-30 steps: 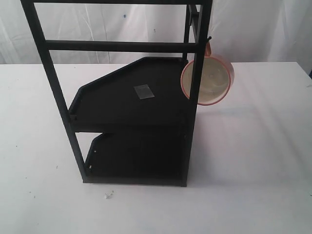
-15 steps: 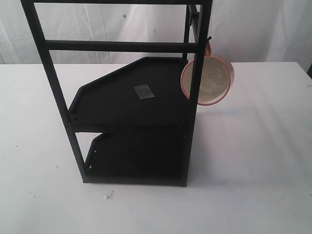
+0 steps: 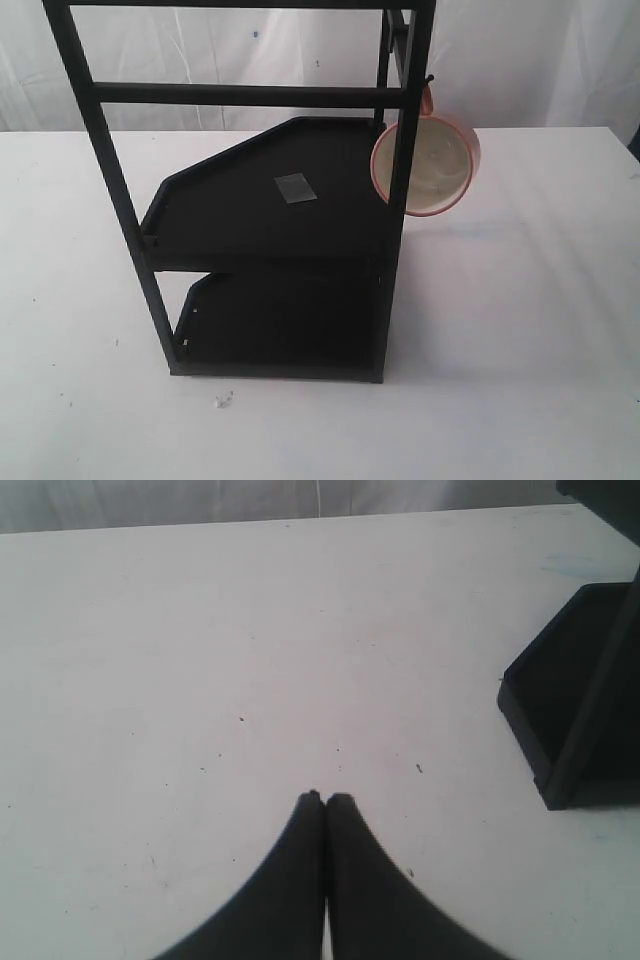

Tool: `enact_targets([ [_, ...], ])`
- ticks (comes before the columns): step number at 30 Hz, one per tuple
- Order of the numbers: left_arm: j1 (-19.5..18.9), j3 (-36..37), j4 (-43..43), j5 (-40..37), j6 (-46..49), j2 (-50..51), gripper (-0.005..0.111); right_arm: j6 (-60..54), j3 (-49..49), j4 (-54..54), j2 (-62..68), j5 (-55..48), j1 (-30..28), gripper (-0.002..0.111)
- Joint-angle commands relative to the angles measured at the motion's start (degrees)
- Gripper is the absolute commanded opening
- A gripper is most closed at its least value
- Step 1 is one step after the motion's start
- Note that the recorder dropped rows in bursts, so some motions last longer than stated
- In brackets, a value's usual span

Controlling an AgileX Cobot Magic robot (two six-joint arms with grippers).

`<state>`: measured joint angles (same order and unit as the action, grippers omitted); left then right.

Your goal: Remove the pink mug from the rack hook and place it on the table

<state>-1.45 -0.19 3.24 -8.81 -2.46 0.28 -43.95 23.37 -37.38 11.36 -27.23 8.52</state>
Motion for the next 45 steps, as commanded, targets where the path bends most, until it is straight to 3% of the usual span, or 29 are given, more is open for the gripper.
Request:
enact_targets([
  [1, -0.1, 0.2, -0.1, 0.2, -0.2, -0.3, 0.0, -1.1, 1.7, -0.5, 3.0, -0.5, 0.1, 0.056],
  [18, -0.1, 0.2, -0.1, 0.2, -0.2, -0.3, 0.0, -7.8, 14.8, -4.3, 25.9, -2.8, 2.4, 0.056],
  [29, -0.1, 0.2, -0.1, 0.2, -0.2, -0.3, 0.0, -3.8, 15.3, 6.1, 20.3, -14.6, 2.4, 0.056],
  [39, -0.1, 0.2, -0.1, 0.2, -0.2, -0.3, 0.0, -7.2, 15.3, 4.5, 15.1, -33.3, 5.2, 0.056],
  [42, -0.1, 0.2, -0.1, 0.2, -0.2, -0.3, 0.0, -2.1, 15.3, 8.2, 15.0, -31.5, 6.7, 0.056],
  [45, -0.1, 0.2, -0.1, 0.2, -0.2, -0.3, 0.0, 14.5, 15.3, 20.5, 14.8, -26.3, 7.6, 0.056],
])
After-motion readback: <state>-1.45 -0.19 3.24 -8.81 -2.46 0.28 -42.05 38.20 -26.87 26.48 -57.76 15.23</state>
